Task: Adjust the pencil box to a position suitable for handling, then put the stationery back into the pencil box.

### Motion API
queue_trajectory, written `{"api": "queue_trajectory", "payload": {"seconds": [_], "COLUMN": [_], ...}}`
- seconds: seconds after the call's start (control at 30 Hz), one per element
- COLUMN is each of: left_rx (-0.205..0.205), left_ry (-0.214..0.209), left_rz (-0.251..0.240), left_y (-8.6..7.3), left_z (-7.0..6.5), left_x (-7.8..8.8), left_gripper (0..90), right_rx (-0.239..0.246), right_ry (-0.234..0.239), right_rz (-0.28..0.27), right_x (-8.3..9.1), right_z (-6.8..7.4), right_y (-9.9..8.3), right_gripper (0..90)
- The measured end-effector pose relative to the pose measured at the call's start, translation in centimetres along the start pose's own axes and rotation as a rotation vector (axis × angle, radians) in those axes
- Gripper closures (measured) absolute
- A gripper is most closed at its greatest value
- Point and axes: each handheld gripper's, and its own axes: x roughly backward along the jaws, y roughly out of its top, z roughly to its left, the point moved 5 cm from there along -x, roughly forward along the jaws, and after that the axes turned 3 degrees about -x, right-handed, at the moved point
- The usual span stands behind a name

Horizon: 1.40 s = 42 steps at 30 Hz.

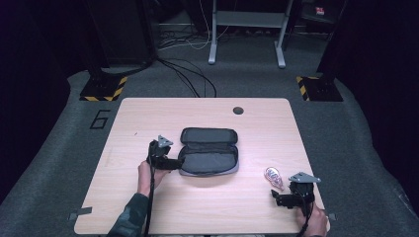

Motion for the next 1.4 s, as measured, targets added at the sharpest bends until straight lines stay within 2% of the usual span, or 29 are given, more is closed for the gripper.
{"api": "queue_trajectory", "payload": {"seconds": [0.1, 0.2, 0.27, 0.3, 0.47, 0.53, 0.6, 0.63, 0.67, 0.7, 0.73, 0.77, 0.8, 0.93, 1.07, 1.13, 1.2, 1.4], "left_rx": [0.005, 0.03, 0.026, 0.027, 0.025, 0.029, 0.025, 0.026, 0.026, 0.025, 0.025, 0.041, 0.041, 0.06, 0.057, 0.057, 0.058, 0.053], "left_ry": [0.009, 0.007, 0.01, 0.011, 0.035, 0.029, 0.045, 0.059, 0.059, 0.079, 0.079, 0.089, 0.089, 0.098, 0.099, 0.075, 0.074, 0.072], "left_rz": [-0.002, -0.005, -0.006, -0.014, -0.029, -0.028, -0.014, -0.007, -0.007, 0.013, 0.013, 0.01, 0.01, 0.031, 0.041, 0.02, 0.017, 0.016], "left_y": [-0.7, -2.0, -2.4, -2.9, -4.1, -4.7, -5.6, -6.4, -6.4, -7.5, -7.5, -8.5, -8.5, -10.3, -10.8, -11.0, -11.0, -11.0], "left_z": [0.3, 0.6, 0.6, 0.6, 0.8, 0.8, 1.0, 1.1, 1.1, 1.3, 1.3, 1.4, 1.4, 1.6, 1.6, 1.6, 1.6, 1.7], "left_x": [0.6, 1.9, 2.4, 3.0, 4.4, 4.7, 5.0, 5.1, 5.1, 5.0, 5.0, 4.7, 4.7, 4.3, 4.1, 3.8, 3.8, 3.7], "left_gripper": [14.3, 7.0, 5.9, 2.2, 0.2, 0.1, 0.1, 0.1, 0.1, 0.1, 0.1, 0.1, 0.1, 0.1, 0.0, 0.1, 0.1, 0.0], "right_rx": [0.0, 0.006, 0.005, 0.005, 0.005, 0.0, 0.0, 0.008, 0.008, 0.007, 0.007, 0.007, 0.007, 0.01, 0.007, 0.004, -0.01, -0.009], "right_ry": [0.0, 0.001, 0.001, 0.001, 0.001, 0.001, 0.003, 0.004, 0.004, 0.004, 0.004, 0.004, 0.004, 0.004, 0.004, 0.004, -0.015, -0.018], "right_rz": [0.0, -0.001, -0.001, -0.001, -0.001, 0.001, 0.002, -0.001, -0.001, -0.001, -0.001, 0.0, 0.0, -0.001, 0.0, 0.001, -0.009, -0.007], "right_x": [0.0, 0.0, 0.0, 0.0, 0.0, 0.0, 0.0, -0.1, -0.1, -0.1, -0.1, -0.1, -0.1, -0.1, -0.1, -0.1, 0.0, 0.1], "right_z": [0.0, 0.0, 0.0, 0.0, 0.0, 0.0, 0.0, 0.0, 0.0, 0.0, 0.0, 0.0, 0.0, 0.0, 0.0, 0.0, 0.1, 0.0], "right_y": [0.0, 0.0, 0.0, 0.0, 0.0, 0.0, 0.0, 0.1, 0.1, 0.1, 0.1, 0.1, 0.1, 0.1, 0.1, 0.1, 0.0, -0.1], "right_gripper": [0.0, 0.0, 0.0, 0.0, 0.0, 0.0, 0.0, 0.0, 0.0, 0.0, 0.0, 0.0, 0.0, 0.0, 0.0, 0.0, 0.0, 0.0]}}
